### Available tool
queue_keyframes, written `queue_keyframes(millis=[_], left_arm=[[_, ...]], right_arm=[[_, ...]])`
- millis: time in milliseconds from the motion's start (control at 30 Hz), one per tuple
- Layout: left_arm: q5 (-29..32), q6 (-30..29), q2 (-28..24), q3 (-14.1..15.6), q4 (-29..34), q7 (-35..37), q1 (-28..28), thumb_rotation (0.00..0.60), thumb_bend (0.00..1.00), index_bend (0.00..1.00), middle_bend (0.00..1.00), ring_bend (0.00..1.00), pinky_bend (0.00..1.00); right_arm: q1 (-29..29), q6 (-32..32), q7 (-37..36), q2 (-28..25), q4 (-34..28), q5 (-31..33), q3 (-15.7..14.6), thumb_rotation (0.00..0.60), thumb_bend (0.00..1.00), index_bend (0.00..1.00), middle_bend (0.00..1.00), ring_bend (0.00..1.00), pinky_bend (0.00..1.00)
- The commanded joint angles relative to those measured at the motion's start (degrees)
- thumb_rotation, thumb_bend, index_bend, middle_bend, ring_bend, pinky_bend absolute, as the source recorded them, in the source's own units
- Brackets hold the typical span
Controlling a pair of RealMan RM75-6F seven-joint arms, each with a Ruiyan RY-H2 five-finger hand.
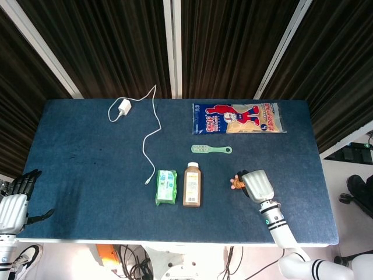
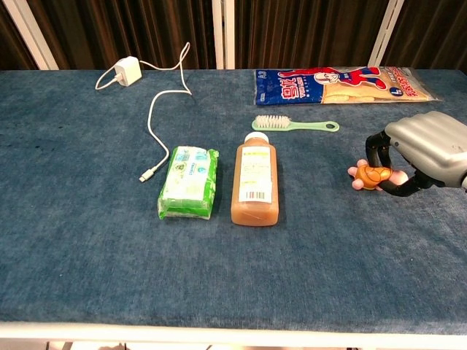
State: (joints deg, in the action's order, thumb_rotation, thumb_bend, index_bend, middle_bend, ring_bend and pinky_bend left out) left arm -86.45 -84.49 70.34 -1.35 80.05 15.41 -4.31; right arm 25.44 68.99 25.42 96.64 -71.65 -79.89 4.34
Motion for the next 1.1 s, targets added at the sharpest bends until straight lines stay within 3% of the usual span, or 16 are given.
queue_keyframes(millis=[33, 167, 233, 267, 300, 400, 467, 633, 767, 933, 1100], left_arm=[[-0.1, -0.1, 0.0, 0.0, 0.0, 0.0, 0.0, 0.600, 0.11, 0.06, 0.02, 0.00, 0.04], [-0.2, -0.3, -0.1, -0.1, 0.2, -0.2, 0.0, 0.600, 0.11, 0.06, 0.02, 0.00, 0.04], [-0.3, -0.4, -0.2, -0.1, 0.4, -0.4, 0.0, 0.600, 0.11, 0.06, 0.02, 0.00, 0.04], [-0.3, -0.5, -0.2, -0.1, 0.5, -0.5, 0.0, 0.600, 0.11, 0.06, 0.02, 0.00, 0.04], [-0.3, -0.5, -0.3, -0.1, 0.6, -0.6, 0.0, 0.600, 0.11, 0.06, 0.02, 0.00, 0.04], [-0.3, -0.5, -0.3, -0.1, 0.9, -0.9, 0.0, 0.600, 0.11, 0.06, 0.02, 0.00, 0.04], [-0.2, -0.6, -0.3, -0.1, 1.2, -1.1, 0.1, 0.600, 0.11, 0.06, 0.02, 0.00, 0.04], [-0.3, -0.8, -0.4, -0.3, 1.9, -1.8, 0.0, 0.600, 0.11, 0.06, 0.02, 0.00, 0.04], [-0.3, -1.0, -0.8, -0.5, 2.9, -2.6, 0.0, 0.600, 0.11, 0.06, 0.02, 0.00, 0.04], [0.1, -0.8, -1.3, -0.5, 3.0, -3.3, 0.0, 0.600, 0.11, 0.06, 0.02, 0.00, 0.04], [0.3, -1.0, -1.1, -0.7, 2.6, -3.3, 0.1, 0.600, 0.11, 0.06, 0.02, 0.00, 0.04]], right_arm=[[-0.2, 0.4, -0.2, 0.1, 0.2, -0.2, 0.0, 0.600, 0.43, 1.00, 0.86, 0.84, 0.88], [-0.6, 0.7, -0.8, -0.5, -0.5, 0.0, 0.1, 0.600, 0.40, 0.99, 0.85, 0.84, 0.87], [-0.8, -0.7, -0.6, -2.1, -2.3, 0.8, -0.1, 0.600, 0.28, 0.86, 0.76, 0.71, 0.73], [-0.8, -1.0, -0.3, -3.0, -3.1, 1.1, -0.2, 0.600, 0.18, 0.69, 0.66, 0.57, 0.58], [-0.9, -1.4, 0.0, -4.0, -3.9, 1.4, -0.3, 0.600, 0.07, 0.45, 0.50, 0.37, 0.39], [-1.4, -3.0, -0.2, -7.9, -9.3, 4.5, 0.7, 0.600, 0.00, 0.03, 0.08, 0.03, 0.04], [-1.9, -1.3, -1.4, -10.0, -11.9, 4.0, 1.4, 0.600, 0.00, 0.00, 0.00, 0.00, 0.00], [-4.7, 5.3, -5.8, -14.3, -17.5, 0.8, 1.9, 0.600, 0.00, 0.00, 0.00, 0.00, 0.00], [-8.7, 10.0, -8.5, -20.1, -23.5, -1.1, 0.2, 0.600, 0.00, 0.00, 0.00, 0.00, 0.00], [-15.8, 19.1, -11.5, -24.7, -23.6, -3.8, -2.8, 0.600, 0.00, 0.00, 0.00, 0.00, 0.00], [-20.5, 23.3, -15.2, -26.1, -22.3, -3.5, -4.2, 0.600, 0.00, 0.00, 0.00, 0.00, 0.00]])
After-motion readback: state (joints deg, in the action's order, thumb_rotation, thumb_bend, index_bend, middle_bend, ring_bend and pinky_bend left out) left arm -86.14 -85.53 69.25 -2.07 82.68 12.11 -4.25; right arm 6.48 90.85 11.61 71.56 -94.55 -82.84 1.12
